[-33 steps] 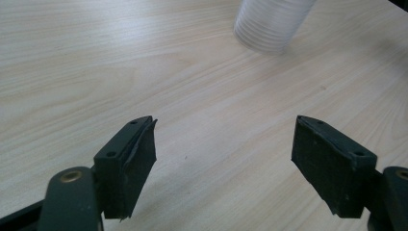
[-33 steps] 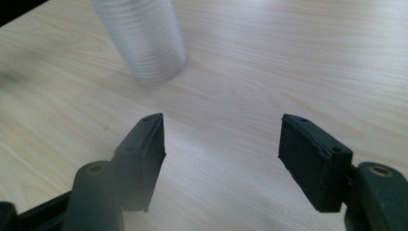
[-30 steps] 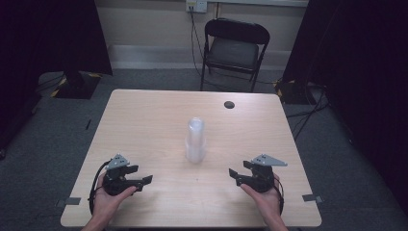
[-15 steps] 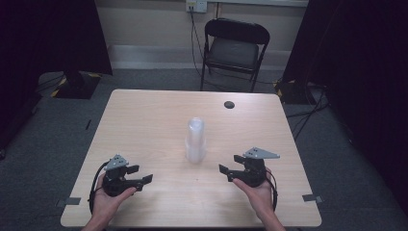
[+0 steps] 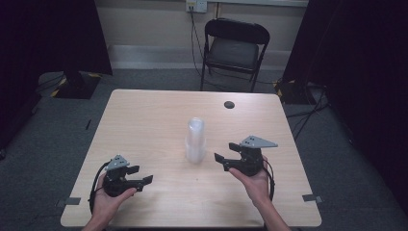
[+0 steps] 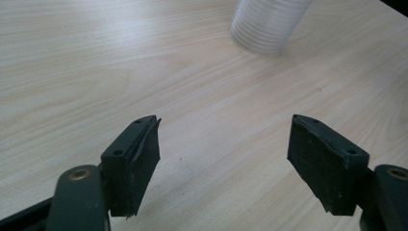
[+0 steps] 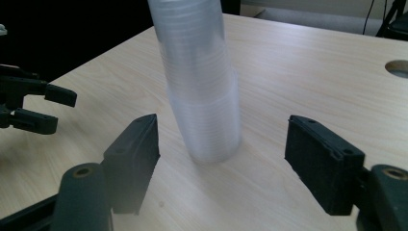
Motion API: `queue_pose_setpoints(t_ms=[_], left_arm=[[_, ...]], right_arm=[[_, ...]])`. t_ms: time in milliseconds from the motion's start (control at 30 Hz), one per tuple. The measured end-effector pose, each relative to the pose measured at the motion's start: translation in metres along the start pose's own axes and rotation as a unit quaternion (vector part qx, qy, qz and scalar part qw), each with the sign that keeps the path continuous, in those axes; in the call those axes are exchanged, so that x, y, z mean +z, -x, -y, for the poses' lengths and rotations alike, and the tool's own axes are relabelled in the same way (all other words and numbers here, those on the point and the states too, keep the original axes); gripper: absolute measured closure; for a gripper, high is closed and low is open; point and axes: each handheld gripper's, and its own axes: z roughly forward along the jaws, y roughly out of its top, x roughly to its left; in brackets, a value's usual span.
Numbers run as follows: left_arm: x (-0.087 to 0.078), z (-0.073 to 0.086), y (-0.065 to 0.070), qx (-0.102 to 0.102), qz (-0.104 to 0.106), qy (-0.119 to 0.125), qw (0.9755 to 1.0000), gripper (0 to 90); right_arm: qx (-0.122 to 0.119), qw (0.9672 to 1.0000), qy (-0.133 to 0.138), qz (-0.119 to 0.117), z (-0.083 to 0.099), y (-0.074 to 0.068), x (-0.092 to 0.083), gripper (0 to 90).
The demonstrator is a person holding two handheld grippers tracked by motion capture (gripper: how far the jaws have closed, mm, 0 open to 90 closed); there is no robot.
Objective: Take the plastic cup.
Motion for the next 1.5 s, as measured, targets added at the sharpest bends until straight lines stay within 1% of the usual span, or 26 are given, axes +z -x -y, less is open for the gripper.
queue_pose_setpoints(t_ms=[67, 167, 267, 367, 400, 433, 467, 533, 600, 633, 700, 733, 767, 933, 1000, 1067, 1100, 1167, 1200, 1333, 1400, 1500], left_arm=[[0.0, 0.0, 0.0, 0.002, 0.0, 0.003, 1.0, 26.9], [0.0, 0.0, 0.001, 0.003, -0.002, 0.0, 1.0, 27.0], [0.001, 0.0, 0.001, 0.004, -0.001, -0.002, 1.0, 27.0], [0.001, 0.0, 0.001, 0.004, -0.002, -0.004, 1.0, 26.9], [0.001, 0.0, 0.001, 0.003, -0.002, -0.002, 1.0, 26.9], [0.001, 0.0, 0.001, 0.003, -0.002, -0.002, 1.0, 27.0], [0.0, 0.0, 0.0, 0.004, 0.001, -0.003, 1.0, 27.0], [0.0, 0.0, 0.001, 0.005, -0.002, 0.0, 1.0, 27.1], [0.0, 0.0, 0.001, 0.004, -0.001, -0.001, 1.0, 27.1], [0.0, 0.0, 0.001, 0.004, -0.001, -0.001, 1.0, 27.1], [0.0, 0.0, 0.001, 0.004, -0.002, 0.001, 1.0, 27.1], [-0.001, 0.0, 0.001, 0.005, -0.001, 0.0, 1.0, 27.1], [-0.001, 0.0, 0.001, 0.004, 0.0, -0.001, 1.0, 27.1], [-0.001, 0.0, 0.0, 0.006, -0.002, -0.002, 1.0, 27.1], [-0.001, 0.0, 0.0, 0.008, -0.002, -0.004, 1.0, 27.1], [-0.001, 0.0, 0.0, 0.009, -0.003, -0.005, 0.9999, 27.0], [0.0, 0.0, 0.001, 0.006, -0.003, -0.005, 1.0, 27.0], [0.0, 0.0, 0.0, 0.007, -0.004, -0.005, 1.0, 26.9], [0.0, 0.0, 0.0, 0.007, -0.003, -0.004, 1.0, 26.9], [0.0, 0.0, 0.0, 0.005, -0.001, -0.004, 1.0, 26.8], [0.0, 0.0, 0.0, 0.008, -0.001, -0.005, 1.0, 26.8], [0.0, 0.0, 0.0, 0.006, -0.001, -0.005, 1.0, 26.8]], right_arm=[[-0.015, 0.9999, 0.001, -0.004, -0.006, -0.003, 0.003, 28.3], [-0.022, 0.9997, 0.005, -0.01, -0.01, -0.005, 0.005, 29.6], [-0.03, 0.9994, 0.006, -0.017, -0.016, -0.008, 0.01, 28.7], [-0.039, 0.999, 0.011, -0.017, -0.022, -0.011, 0.015, 27.2], [-0.044, 0.9988, 0.013, -0.016, -0.025, -0.013, 0.019, 26.1], [-0.044, 0.9988, 0.013, -0.016, -0.025, -0.013, 0.019, 26.1], [-0.046, 0.9987, 0.012, -0.017, -0.027, -0.014, 0.021, 24.6], [-0.048, 0.9987, 0.01, -0.013, -0.03, -0.016, 0.026, 19.8], [-0.053, 0.9984, 0.005, -0.02, -0.037, -0.018, 0.034, 20.5], [-0.053, 0.9984, 0.005, -0.02, -0.037, -0.018, 0.034, 20.5], [-0.058, 0.9982, 0.007, -0.015, -0.041, -0.019, 0.04, 20.3], [-0.055, 0.9983, 0.009, -0.018, -0.045, -0.018, 0.046, 20.1], [-0.055, 0.9983, 0.009, -0.018, -0.045, -0.018, 0.046, 20.1], [-0.054, 0.9984, 0.012, -0.016, -0.049, -0.016, 0.062, 18.0], [-0.051, 0.9984, 0.01, -0.019, -0.05, -0.014, 0.068, 17.4], [-0.052, 0.9986, 0.008, -0.009, -0.051, -0.013, 0.073, 17.0], [-0.052, 0.9985, 0.006, -0.012, -0.051, -0.013, 0.075, 17.7], [-0.052, 0.9985, 0.002, -0.013, -0.052, -0.012, 0.08, 17.3], [-0.052, 0.9986, 0.002, -0.015, -0.052, -0.012, 0.083, 17.3], [-0.052, 0.9986, 0.002, -0.01, -0.049, -0.011, 0.092, 17.6], [-0.049, 0.9987, 0.0, -0.017, -0.048, -0.01, 0.097, 18.8], [-0.041, 0.999, 0.001, -0.02, -0.045, -0.01, 0.104, 19.2]])
